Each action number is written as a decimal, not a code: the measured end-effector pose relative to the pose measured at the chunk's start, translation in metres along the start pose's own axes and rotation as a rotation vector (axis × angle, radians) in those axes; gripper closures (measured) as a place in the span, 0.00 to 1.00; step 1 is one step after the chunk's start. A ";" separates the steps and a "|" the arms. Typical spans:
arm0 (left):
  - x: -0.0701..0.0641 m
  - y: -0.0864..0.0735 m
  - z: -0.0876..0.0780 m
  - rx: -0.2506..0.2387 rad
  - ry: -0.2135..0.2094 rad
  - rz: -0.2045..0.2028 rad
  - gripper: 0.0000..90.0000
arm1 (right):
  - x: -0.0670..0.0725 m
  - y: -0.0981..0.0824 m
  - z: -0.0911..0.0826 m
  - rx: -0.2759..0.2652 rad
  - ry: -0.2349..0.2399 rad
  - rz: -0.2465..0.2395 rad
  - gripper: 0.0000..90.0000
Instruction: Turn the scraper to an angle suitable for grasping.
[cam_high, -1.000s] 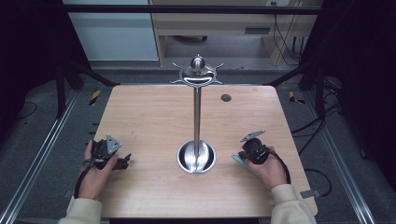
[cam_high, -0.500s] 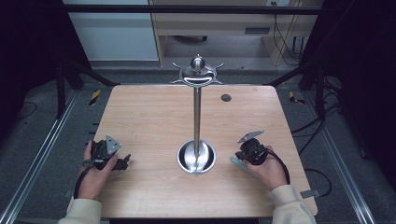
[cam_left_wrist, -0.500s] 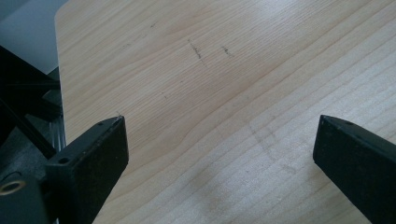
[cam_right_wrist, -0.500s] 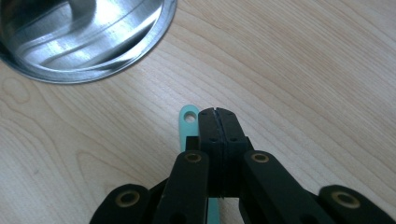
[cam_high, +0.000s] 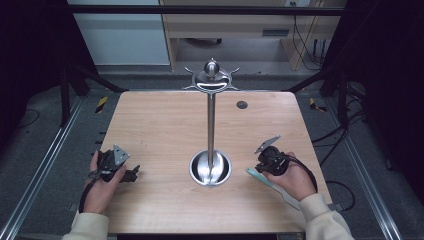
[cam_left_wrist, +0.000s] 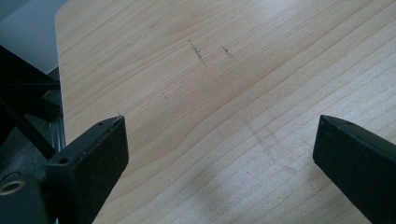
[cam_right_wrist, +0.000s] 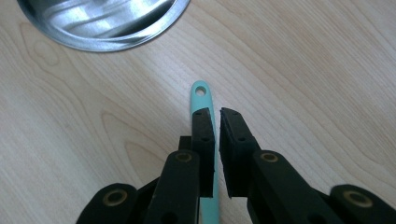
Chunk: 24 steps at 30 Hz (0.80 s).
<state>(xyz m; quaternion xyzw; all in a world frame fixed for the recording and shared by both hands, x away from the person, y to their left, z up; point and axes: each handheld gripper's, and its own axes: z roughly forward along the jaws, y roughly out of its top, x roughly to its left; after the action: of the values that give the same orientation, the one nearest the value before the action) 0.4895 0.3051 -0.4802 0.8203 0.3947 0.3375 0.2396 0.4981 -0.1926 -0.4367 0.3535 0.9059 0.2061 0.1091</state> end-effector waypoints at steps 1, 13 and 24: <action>0.000 0.000 0.000 0.002 0.000 0.000 0.04 | 0.000 0.000 0.001 0.006 0.004 -0.005 0.93; 0.000 -0.001 0.001 -0.005 -0.003 -0.013 0.04 | -0.004 0.004 0.006 0.107 0.025 -0.029 0.84; -0.001 0.000 0.002 0.007 -0.005 0.000 0.04 | -0.006 0.007 0.020 0.204 0.064 -0.051 0.77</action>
<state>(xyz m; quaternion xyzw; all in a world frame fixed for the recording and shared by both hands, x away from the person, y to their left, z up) 0.4907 0.3039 -0.4822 0.8219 0.3953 0.3341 0.2378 0.5135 -0.1861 -0.4512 0.3328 0.9339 0.1210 0.0487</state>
